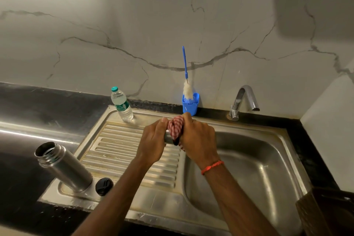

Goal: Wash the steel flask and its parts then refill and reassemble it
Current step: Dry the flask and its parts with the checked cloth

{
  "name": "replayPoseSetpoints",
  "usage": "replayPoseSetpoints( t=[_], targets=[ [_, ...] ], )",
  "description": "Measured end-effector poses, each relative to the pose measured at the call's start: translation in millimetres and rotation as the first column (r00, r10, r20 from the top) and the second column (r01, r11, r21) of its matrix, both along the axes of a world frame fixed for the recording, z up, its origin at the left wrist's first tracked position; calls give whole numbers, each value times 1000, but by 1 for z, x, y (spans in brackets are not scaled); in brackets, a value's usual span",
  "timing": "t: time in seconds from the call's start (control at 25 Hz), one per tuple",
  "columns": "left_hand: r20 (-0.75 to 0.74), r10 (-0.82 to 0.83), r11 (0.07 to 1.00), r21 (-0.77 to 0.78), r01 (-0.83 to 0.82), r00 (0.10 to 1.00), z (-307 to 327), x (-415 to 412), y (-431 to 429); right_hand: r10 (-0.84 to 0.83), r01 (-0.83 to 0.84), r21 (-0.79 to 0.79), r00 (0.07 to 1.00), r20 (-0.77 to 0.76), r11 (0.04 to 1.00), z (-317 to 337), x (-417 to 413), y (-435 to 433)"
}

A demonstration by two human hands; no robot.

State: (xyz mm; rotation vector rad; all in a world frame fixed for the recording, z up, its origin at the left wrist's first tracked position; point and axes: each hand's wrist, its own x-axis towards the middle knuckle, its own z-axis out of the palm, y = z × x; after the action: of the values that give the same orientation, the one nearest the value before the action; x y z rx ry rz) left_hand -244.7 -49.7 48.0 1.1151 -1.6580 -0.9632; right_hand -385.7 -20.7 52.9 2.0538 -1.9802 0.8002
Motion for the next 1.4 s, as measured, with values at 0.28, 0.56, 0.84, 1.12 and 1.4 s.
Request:
replayPoseSetpoints(
  t=[0.28,0.56,0.84,1.12,1.4],
  targets=[
    [89,-82,928,-355,109,993,-6,11,-16,-132,-278,416,676,725,866,13,0,-8],
    [134,-296,927,277,251,946,13,8,-24,123,-189,-243,956,-265,951,-8,-7,-6],
    [142,-18,881,-465,83,990,5,2,-32,-284,-311,465,482,829,829,17,14,-2],
    [-175,-85,856,-516,-18,981,-20,2,-20,-482,-698,489,230,845,524,19,2,10],
    [-677,360,910,407,-80,641,-29,-1,-10,-348,-511,575,475,808,639,16,-14,1]
  ],
)
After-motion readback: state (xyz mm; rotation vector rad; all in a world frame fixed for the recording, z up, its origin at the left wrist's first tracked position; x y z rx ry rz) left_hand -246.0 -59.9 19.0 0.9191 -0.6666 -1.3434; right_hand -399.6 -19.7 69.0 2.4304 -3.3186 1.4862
